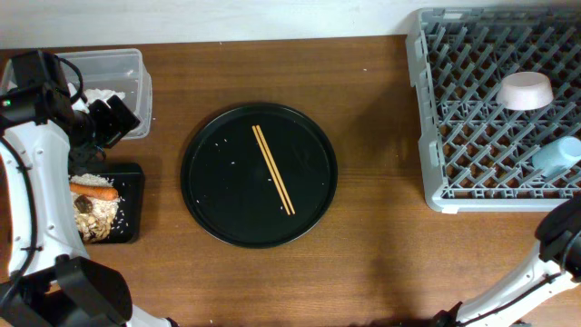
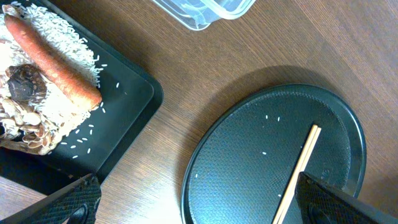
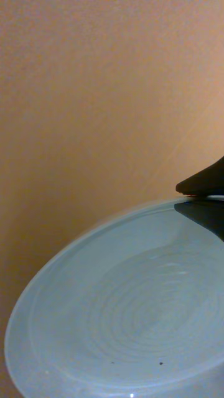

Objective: Sort waste into correct bins and load items into the dishwasher rack
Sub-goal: 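Carry the white plate right and set it into the rack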

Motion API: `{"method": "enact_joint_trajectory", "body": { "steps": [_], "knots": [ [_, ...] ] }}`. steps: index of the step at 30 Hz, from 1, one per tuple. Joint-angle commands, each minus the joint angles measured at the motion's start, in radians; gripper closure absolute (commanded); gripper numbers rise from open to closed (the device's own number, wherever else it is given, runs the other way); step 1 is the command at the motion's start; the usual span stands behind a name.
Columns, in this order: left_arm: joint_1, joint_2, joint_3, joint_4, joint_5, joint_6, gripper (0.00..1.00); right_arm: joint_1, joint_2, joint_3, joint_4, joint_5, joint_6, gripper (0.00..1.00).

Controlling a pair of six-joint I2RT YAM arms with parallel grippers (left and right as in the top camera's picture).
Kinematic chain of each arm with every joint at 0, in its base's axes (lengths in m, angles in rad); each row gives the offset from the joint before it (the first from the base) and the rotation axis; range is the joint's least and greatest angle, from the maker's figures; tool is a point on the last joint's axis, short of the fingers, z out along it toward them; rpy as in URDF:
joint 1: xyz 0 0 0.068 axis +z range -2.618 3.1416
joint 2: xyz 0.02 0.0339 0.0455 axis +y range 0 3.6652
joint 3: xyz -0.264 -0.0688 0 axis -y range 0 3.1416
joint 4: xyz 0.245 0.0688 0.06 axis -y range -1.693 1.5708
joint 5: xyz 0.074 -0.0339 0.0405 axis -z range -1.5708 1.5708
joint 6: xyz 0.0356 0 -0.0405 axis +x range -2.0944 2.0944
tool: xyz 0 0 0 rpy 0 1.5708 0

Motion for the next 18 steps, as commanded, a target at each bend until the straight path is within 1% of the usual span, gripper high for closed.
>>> {"method": "enact_joint_trajectory", "body": {
  "steps": [1, 4, 6, 9, 12, 15, 18],
  "knots": [
    [0.001, -0.026, 0.003, -0.001, -0.004, -0.013, 0.01, 0.047, -0.012, -0.042, 0.039, -0.009, -0.095, 0.96],
    [0.001, -0.026, 0.003, -0.001, -0.003, -0.013, 0.01, 0.071, -0.012, -0.080, 0.078, 0.000, -0.164, 0.96],
    [0.001, -0.026, 0.003, -0.001, -0.004, -0.013, 0.01, 0.084, -0.012, -0.114, 0.131, 0.059, -0.196, 0.96],
    [0.001, -0.026, 0.003, -0.001, -0.004, -0.013, 0.01, 0.088, -0.012, -0.121, 0.159, 0.082, -0.258, 0.96],
    [0.001, -0.026, 0.003, -0.001, -0.004, -0.013, 0.01, 0.088, -0.012, -0.121, 0.251, 0.205, -0.274, 0.96],
    [0.001, -0.026, 0.003, -0.001, -0.004, -0.013, 0.01, 0.088, -0.013, -0.121, 0.315, 0.229, -0.356, 0.96],
    [0.001, -0.026, 0.003, -0.001, -0.004, -0.013, 0.01, 0.088, -0.013, -0.121, 0.322, 0.223, -0.362, 0.96]
  ]
}}
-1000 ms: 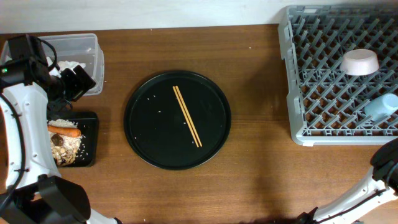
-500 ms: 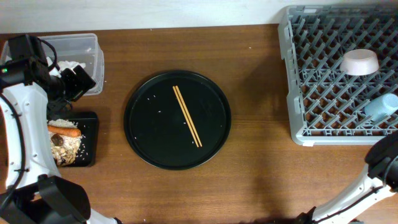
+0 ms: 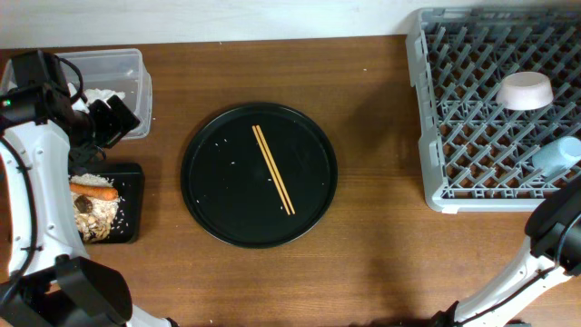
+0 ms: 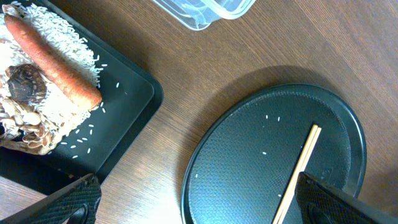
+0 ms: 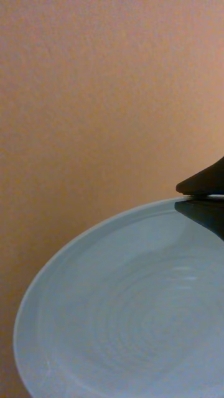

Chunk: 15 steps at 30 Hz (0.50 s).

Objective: Sort waste into correct bins and load items into the dishwasher rack
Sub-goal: 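Carry the white plate right and set it into the rack, then release the plate in the rack and move the right gripper left to the tray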

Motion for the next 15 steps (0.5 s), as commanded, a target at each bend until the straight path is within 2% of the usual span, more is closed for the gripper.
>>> {"method": "enact_joint_trajectory", "body": {
  "steps": [1, 8, 12, 15],
  "knots": [
    [0.001, -0.026, 0.003, -0.001, -0.004, -0.013, 0.01, -0.001, -0.013, -0.003, -0.005, 0.034, -0.036, 0.96],
    [0.001, -0.026, 0.003, -0.001, -0.004, -0.013, 0.01, -0.001, -0.013, -0.005, -0.100, -0.050, -0.024, 0.96],
    [0.001, -0.026, 0.003, -0.001, -0.004, -0.013, 0.01, 0.005, -0.013, -0.005, -0.123, -0.060, 0.072, 0.96],
    [0.001, -0.026, 0.003, -0.001, -0.004, -0.013, 0.01, 0.010, -0.013, -0.005, -0.198, -0.187, 0.148, 0.96]
  ]
}}
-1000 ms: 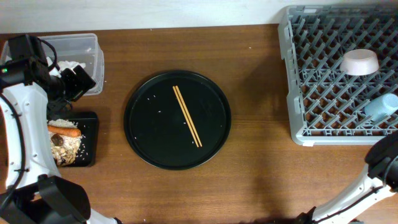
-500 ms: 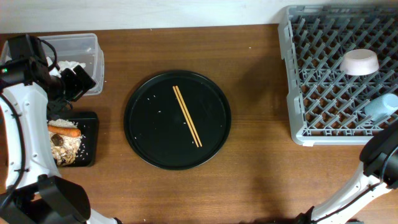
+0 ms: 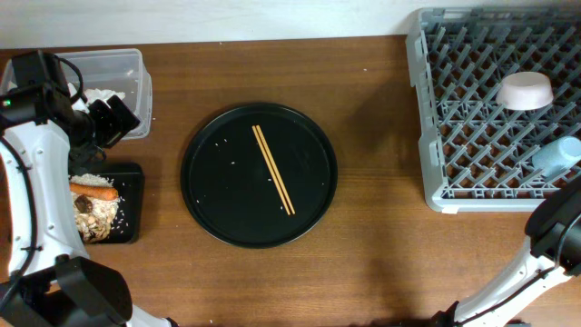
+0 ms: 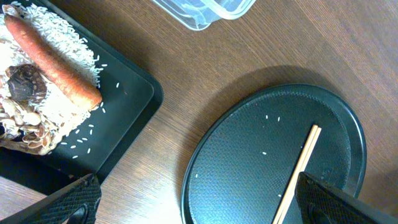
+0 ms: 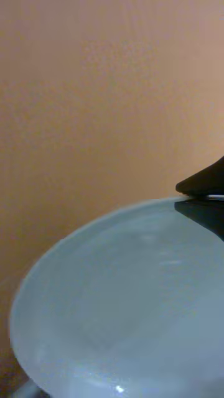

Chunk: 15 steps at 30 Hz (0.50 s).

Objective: Sort waste into correct bins and load items into the dishwasher rack
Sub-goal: 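Release the plate in the rack and move the right gripper left to the tray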

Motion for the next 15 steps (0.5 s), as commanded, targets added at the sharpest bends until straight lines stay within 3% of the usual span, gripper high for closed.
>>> {"method": "enact_joint_trajectory", "body": {
  "steps": [1, 9, 10, 12, 15],
  "knots": [
    [0.001, -0.026, 0.003, -0.001, -0.004, -0.013, 0.01, 0.013, -0.013, -0.005, -0.074, -0.169, 0.124, 0.96],
    [0.001, -0.026, 0.003, -0.001, -0.004, -0.013, 0.01, 0.068, -0.013, -0.005, -0.117, -0.336, 0.293, 0.95],
    [0.001, -0.026, 0.003, -0.001, -0.004, -0.013, 0.01, 0.084, -0.013, -0.005, -0.116, -0.335, 0.296, 0.91],
    [0.001, -0.026, 0.003, -0.001, -0.004, -0.013, 0.01, 0.108, -0.013, -0.005, -0.114, -0.334, 0.314, 0.51],
    [0.001, -0.026, 0.003, -0.001, -0.004, -0.013, 0.01, 0.134, -0.015, -0.003, -0.124, -0.335, 0.397, 0.45]
  ]
}}
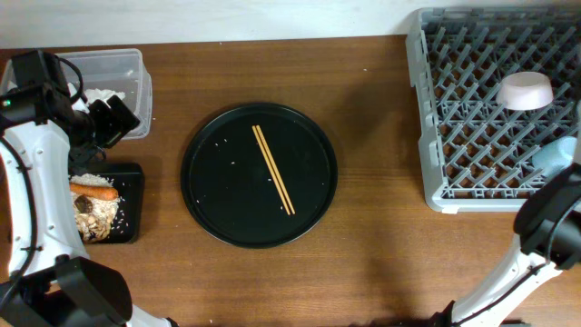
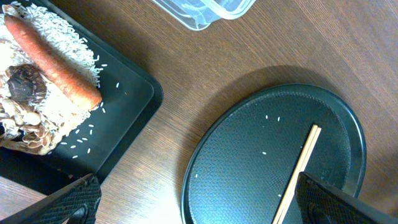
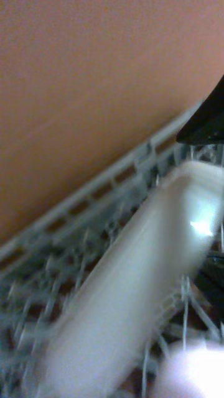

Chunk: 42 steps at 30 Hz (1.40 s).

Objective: Sort waste into correct bins and load items into the dishwasher rack
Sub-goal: 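Release the plate in the rack and move the right gripper left to the tray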

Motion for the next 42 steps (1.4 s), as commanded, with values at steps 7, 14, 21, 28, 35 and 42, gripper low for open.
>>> {"method": "enact_joint_trajectory", "body": {
  "steps": [7, 14, 21, 28, 35, 42],
  "knots": [
    [0.001, -0.026, 0.003, -0.001, -0.004, -0.013, 0.01, 0.051, -0.012, -0.002, -0.099, -0.167, 0.242, 0.14],
    [0.001, -0.026, 0.003, -0.001, -0.004, -0.013, 0.01, 0.049, -0.044, 0.024, -0.140, -0.448, 0.378, 0.13],
    [0.001, -0.026, 0.003, -0.001, -0.004, -0.013, 0.01, 0.050, -0.101, 0.043, -0.314, -0.824, 0.378, 0.02],
    [0.001, -0.026, 0.003, -0.001, -0.004, -0.013, 0.01, 0.112, -0.124, 0.043, -0.394, -1.874, 0.376, 0.02],
    [0.001, -0.026, 0.003, -0.001, -0.004, -0.013, 0.01, 0.431, -0.124, 0.043, -0.634, -1.352, 0.344, 0.02],
    [0.001, -0.026, 0.003, -0.001, -0.004, -0.013, 0.01, 0.806, -0.120, 0.043, -0.641, -0.686, 0.542, 0.02]
  ]
}}
